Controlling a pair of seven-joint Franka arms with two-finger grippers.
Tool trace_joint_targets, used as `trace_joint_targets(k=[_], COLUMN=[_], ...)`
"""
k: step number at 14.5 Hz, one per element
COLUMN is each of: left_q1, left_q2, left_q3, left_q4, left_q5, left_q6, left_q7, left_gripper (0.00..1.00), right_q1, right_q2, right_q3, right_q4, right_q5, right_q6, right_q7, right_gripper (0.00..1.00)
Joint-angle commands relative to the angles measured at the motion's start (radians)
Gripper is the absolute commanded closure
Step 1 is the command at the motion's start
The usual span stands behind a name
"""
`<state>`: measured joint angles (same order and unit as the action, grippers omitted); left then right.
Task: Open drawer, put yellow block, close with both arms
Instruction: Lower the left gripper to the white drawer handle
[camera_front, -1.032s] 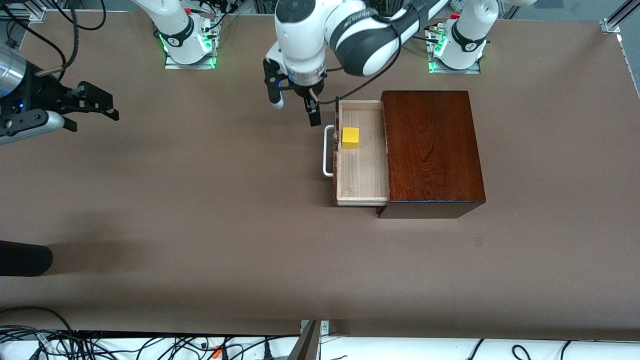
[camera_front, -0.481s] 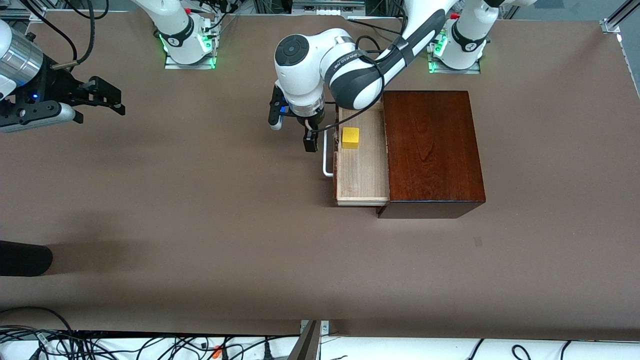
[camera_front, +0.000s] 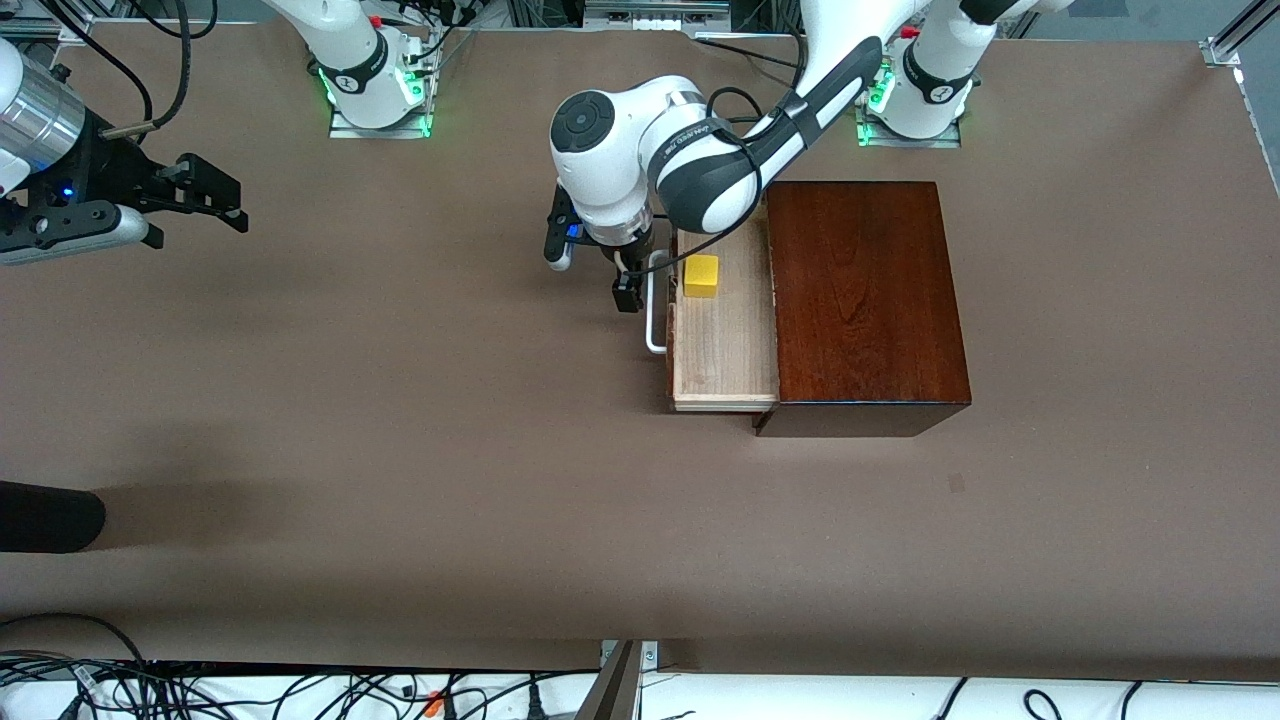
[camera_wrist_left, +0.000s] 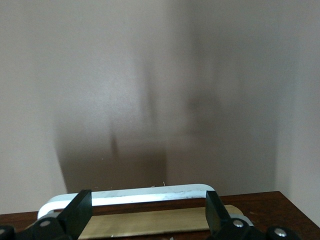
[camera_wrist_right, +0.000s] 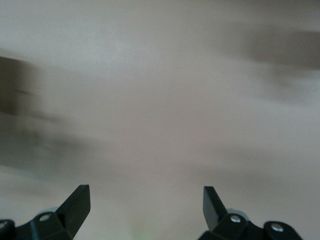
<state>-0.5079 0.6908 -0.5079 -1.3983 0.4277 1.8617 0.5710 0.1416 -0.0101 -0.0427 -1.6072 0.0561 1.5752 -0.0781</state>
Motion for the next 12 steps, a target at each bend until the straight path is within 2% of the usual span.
trace_joint_targets(k=[1, 6, 12], left_q1=[0.006, 0.022, 0.061], left_q2=[-0.008, -0.017, -0.039], left_q3=[0.005, 0.011, 0.012], left_q4=[-0.025, -0.024, -0.022], left_q5=[0.023, 0.025, 0.046], left_q6=[-0.013, -0.079, -0.136], left_q7=[0.003, 0.007, 0.021], left_gripper=[0.0, 0.0, 0.0], right_q1=[-0.017, -0.03, -0.028], right_q2=[-0.011, 0.024, 0.035], right_q3=[0.017, 0.006, -0.008], right_q4=[0.01, 0.079, 0.079], right_q5=[-0.025, -0.024, -0.047], right_q6=[0.005, 0.012, 0.0], right_q7=[0.006, 0.004, 0.006], right_gripper=[0.0, 0.0, 0.0])
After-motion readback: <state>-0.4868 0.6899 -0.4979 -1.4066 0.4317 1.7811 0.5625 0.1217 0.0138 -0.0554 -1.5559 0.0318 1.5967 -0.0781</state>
